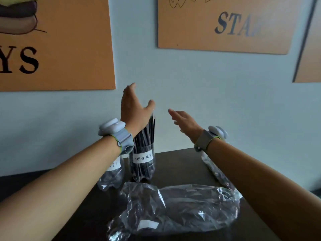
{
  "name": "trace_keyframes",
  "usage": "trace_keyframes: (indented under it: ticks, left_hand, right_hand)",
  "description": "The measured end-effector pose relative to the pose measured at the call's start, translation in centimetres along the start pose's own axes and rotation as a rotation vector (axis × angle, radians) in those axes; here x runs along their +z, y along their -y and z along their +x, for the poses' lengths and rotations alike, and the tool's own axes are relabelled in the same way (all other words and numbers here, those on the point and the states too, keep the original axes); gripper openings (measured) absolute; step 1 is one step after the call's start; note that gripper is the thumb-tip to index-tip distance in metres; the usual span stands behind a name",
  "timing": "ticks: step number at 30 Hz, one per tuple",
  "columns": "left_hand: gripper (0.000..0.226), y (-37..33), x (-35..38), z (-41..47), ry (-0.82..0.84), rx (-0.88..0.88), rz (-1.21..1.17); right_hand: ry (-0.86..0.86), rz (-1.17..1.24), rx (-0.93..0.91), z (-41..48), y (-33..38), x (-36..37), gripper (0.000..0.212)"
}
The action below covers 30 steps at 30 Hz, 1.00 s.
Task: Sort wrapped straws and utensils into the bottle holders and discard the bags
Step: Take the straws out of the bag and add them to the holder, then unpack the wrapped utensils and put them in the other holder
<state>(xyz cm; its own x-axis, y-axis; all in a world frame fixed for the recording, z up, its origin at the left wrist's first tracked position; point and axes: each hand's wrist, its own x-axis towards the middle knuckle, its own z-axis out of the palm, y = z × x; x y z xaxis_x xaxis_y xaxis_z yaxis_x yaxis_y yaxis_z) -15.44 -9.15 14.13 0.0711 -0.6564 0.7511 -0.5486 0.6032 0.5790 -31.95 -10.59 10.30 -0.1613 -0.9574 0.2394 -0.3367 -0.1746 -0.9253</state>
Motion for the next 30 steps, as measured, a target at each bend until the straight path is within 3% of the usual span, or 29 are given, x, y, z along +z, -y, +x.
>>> trace_keyframes:
  ticks: [3, 7, 11, 16, 23, 26, 30]
  left_hand:
    - [0.056, -2.3, 1.6, -2.9, 0.075, 0.193, 0.007]
    - [0.048, -2.8, 4.9, -7.2, 0.344, 0.332, 0.096]
    - [0.048, -1.4, 8.3, -10.3, 0.601, 0.324, 0.252]
    - [0.049, -0.1, 10.3, -12.5, 0.808, 0.276, 0.354]
    - [0.044, 0.8, 10.9, -12.7, 0.873, 0.265, 0.433]
    - [0.043, 0.9, 11.0, -12.6, 0.883, 0.261, 0.438]
    - [0.041, 0.6, 11.0, -12.5, 0.894, 0.253, 0.434]
  right_hand:
    - [-0.116, -0.216, 0.035, -0.9, -2.0, -4.4, 0.062]
    - [-0.168, -0.434, 0.233, -3.4, -7.2, -9.3, 0.07]
    - [-0.182, -0.636, 0.341, -5.0, -11.3, -11.9, 0.08]
    - [-0.128, -0.935, 0.473, -6.0, -14.9, -13.1, 0.115]
    - [-0.072, -0.917, 0.539, -6.4, -18.3, -12.7, 0.135]
    - [-0.079, -0.974, 0.548, -6.5, -18.9, -12.9, 0.126]
    - [-0.115, -0.992, 0.462, -6.6, -18.6, -13.1, 0.063]
